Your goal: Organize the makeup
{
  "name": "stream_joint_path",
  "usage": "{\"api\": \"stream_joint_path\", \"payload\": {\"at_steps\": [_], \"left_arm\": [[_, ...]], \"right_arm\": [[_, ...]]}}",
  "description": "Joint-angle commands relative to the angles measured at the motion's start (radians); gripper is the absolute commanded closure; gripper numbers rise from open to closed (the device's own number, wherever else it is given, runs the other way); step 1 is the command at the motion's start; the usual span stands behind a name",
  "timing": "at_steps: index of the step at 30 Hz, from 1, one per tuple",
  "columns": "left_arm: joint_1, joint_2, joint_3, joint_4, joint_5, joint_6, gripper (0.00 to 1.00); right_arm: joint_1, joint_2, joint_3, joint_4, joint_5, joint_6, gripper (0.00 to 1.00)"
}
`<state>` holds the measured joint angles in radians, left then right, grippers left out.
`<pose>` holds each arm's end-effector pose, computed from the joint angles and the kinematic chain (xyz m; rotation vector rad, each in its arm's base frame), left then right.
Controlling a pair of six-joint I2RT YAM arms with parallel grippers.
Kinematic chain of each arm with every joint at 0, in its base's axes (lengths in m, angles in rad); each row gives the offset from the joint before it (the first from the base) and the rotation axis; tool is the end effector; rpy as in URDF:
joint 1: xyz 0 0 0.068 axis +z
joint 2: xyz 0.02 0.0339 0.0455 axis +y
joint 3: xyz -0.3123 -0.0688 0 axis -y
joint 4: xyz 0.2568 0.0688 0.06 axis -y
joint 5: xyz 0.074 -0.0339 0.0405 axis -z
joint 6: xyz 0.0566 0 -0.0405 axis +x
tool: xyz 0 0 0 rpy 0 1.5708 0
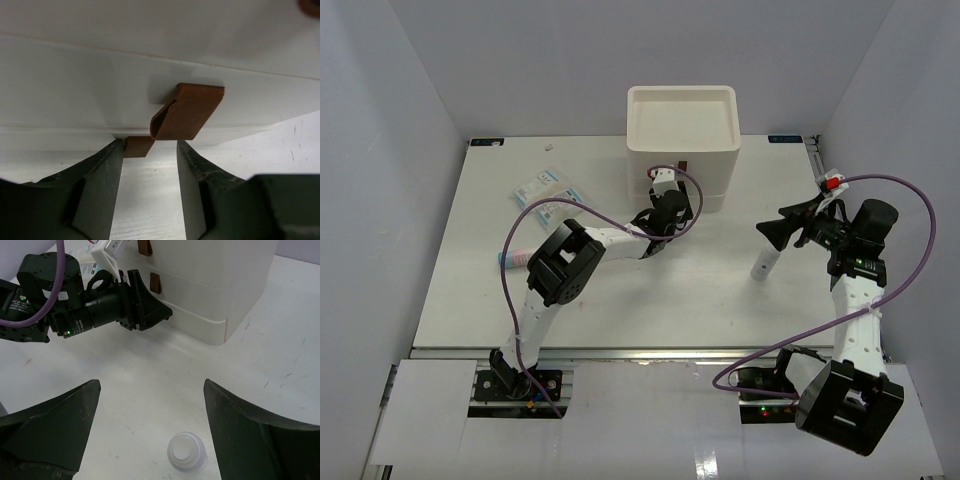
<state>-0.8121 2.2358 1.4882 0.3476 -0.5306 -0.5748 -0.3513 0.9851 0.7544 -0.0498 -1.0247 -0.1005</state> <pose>0.4026 -0.3830 0.1808 -0.1152 1.9313 -0.4090 0.2142 -0.0270 0.3448 -0.4764 1.6883 0.6132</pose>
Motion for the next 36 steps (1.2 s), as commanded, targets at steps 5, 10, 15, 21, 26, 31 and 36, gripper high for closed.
{"api": "stream_joint_path", "payload": {"at_steps": [5, 10, 15, 21, 26, 31, 36], "left_arm": [[-0.001, 0.011, 0.050, -0.025, -0.045, -0.027, 0.58], [-0.002, 0.004, 0.047, -0.028, -0.042, -0.025, 0.78], [-0.004, -0.016, 0.021, -0.016, -0.029, -0.020, 0.90], [-0.011, -0.077, -0.067, 0.020, -0.003, -0.019, 1.00], [-0.052, -0.163, -0.196, 0.072, 0.018, -0.008, 1.00], [-0.116, -0.264, -0.358, 0.130, 0.022, -0.026, 1.00], [-0.170, -0.318, -0.483, 0.165, -0.001, -0.092, 0.99]], "right_arm": [[-0.017, -0.026, -0.012, 0.038, -0.044, 0.030, 0.10], [-0.026, -0.029, -0.015, 0.038, -0.054, 0.039, 0.10], [-0.034, -0.032, -0.021, 0.071, -0.060, 0.048, 0.10], [-0.043, -0.042, -0.027, 0.082, -0.061, 0.056, 0.10], [-0.051, -0.053, -0.033, 0.091, -0.063, 0.062, 0.10], [-0.055, -0.060, -0.041, 0.100, -0.063, 0.064, 0.10], [-0.055, -0.064, -0.046, 0.105, -0.077, 0.058, 0.10]]}}
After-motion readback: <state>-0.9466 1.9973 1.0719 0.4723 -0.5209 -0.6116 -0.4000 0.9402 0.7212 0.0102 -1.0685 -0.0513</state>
